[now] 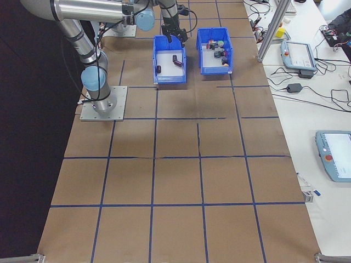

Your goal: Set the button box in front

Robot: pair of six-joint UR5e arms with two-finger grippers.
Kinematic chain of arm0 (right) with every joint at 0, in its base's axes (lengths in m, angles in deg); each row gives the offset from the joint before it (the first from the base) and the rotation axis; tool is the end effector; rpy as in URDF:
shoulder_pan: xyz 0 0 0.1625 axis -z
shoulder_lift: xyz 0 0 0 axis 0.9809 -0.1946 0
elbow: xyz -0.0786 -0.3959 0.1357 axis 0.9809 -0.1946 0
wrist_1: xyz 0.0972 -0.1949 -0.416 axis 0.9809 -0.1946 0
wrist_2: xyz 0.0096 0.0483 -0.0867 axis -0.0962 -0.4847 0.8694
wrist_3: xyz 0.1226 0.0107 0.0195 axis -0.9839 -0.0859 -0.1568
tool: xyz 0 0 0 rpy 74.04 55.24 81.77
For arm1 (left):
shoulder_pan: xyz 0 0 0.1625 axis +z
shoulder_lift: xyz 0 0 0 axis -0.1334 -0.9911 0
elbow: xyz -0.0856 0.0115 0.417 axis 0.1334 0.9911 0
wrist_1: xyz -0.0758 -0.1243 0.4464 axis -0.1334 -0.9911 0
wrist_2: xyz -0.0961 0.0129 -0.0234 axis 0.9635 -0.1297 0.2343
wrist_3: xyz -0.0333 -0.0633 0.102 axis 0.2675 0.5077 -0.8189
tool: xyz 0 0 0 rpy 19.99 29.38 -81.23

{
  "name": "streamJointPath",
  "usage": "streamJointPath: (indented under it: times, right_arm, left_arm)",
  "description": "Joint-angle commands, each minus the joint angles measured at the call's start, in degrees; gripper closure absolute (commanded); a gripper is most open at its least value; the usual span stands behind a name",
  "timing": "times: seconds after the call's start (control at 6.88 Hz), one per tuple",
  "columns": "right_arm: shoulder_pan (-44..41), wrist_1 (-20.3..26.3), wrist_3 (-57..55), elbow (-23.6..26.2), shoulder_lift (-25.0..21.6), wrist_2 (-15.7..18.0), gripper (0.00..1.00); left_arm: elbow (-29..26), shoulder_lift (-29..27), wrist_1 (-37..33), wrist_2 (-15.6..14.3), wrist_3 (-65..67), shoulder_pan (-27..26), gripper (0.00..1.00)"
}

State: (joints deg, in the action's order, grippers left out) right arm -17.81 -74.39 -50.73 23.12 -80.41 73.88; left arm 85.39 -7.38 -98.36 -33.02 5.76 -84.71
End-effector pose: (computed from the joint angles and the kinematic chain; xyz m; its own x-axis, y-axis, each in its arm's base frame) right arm 0.1846 -0.4821 0.4024 -0.7622 -0.6296 0.1502 -0.6471 0.7473 -0.1509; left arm -0.1540 -0.5156 0.5038 -0.9978 0.0656 -0.0082 0.0659 0.9969 -0.0421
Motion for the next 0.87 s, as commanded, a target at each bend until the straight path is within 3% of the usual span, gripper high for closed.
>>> streamJointPath:
  times: [0.0, 0.15, 0.29, 0.44, 0.73]
  right_arm:
    - [3.2, 5.8, -17.5, -9.0, 6.8, -0.3, 0.00]
    - [4.4, 11.9, -21.5, -15.2, 10.0, -0.9, 0.00]
    - [6.0, 18.9, -26.4, -20.0, 12.7, -3.7, 0.00]
    - [7.9, 22.7, -32.2, -21.8, 12.9, -4.3, 0.00]
    - [10.3, 22.7, -34.1, -21.7, 13.1, -4.1, 0.00]
  left_arm:
    - [0.2, 0.2, 0.0, 0.1, 0.0, 0.0, 0.01]
    - [0.2, 0.2, 0.0, 0.1, 0.0, 0.0, 0.01]
    - [0.3, 0.3, 0.0, 0.1, 0.0, 0.0, 0.01]
    - [0.5, 0.4, 0.0, 0.1, 0.0, 0.0, 0.01]
    - [0.6, 0.5, 0.1, -0.1, 0.0, 0.0, 0.01]
